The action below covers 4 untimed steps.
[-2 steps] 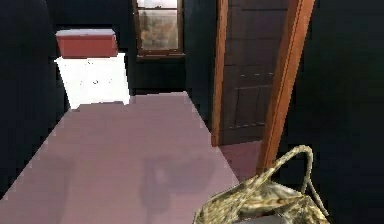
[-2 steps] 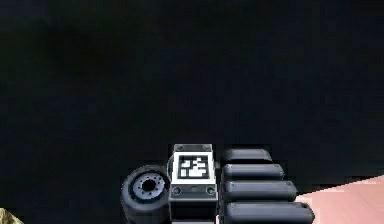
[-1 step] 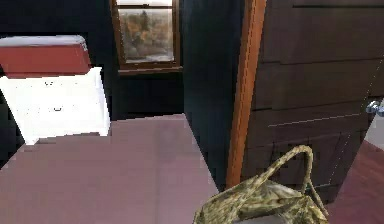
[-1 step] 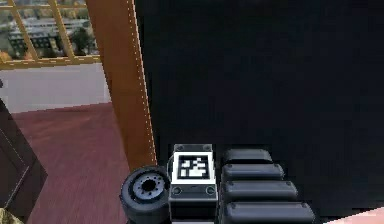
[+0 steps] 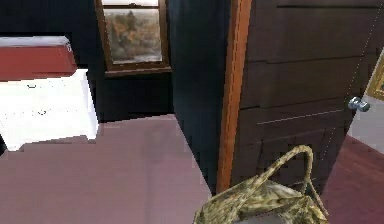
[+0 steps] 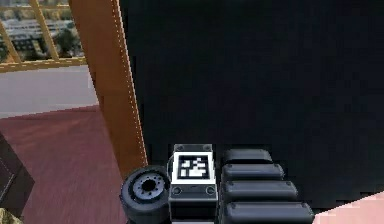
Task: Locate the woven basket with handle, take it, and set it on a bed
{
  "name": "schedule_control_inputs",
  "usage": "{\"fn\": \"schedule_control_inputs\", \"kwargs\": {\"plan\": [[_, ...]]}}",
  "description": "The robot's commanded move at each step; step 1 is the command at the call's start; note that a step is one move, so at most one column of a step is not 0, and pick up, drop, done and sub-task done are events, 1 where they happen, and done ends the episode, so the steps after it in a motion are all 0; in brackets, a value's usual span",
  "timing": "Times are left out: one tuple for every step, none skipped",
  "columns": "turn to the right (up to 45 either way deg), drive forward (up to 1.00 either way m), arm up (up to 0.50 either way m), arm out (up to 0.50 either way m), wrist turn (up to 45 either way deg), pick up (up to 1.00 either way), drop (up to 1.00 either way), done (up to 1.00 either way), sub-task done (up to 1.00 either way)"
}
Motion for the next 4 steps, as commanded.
{"fn": "schedule_control_inputs", "kwargs": {"plan": [[0.0, 0.1, 0.0, 0.0, 0.0, 0.0, 0.0, 0.0, 0.0], [15.0, 0.0, 0.0, 0.0, 0.0, 0.0, 0.0, 0.0, 0.0], [0.0, 0.35, 0.0, 0.0, 0.0, 0.0, 0.0, 0.0, 0.0], [45.0, 0.0, 0.0, 0.0, 0.0, 0.0, 0.0, 0.0, 0.0]]}}
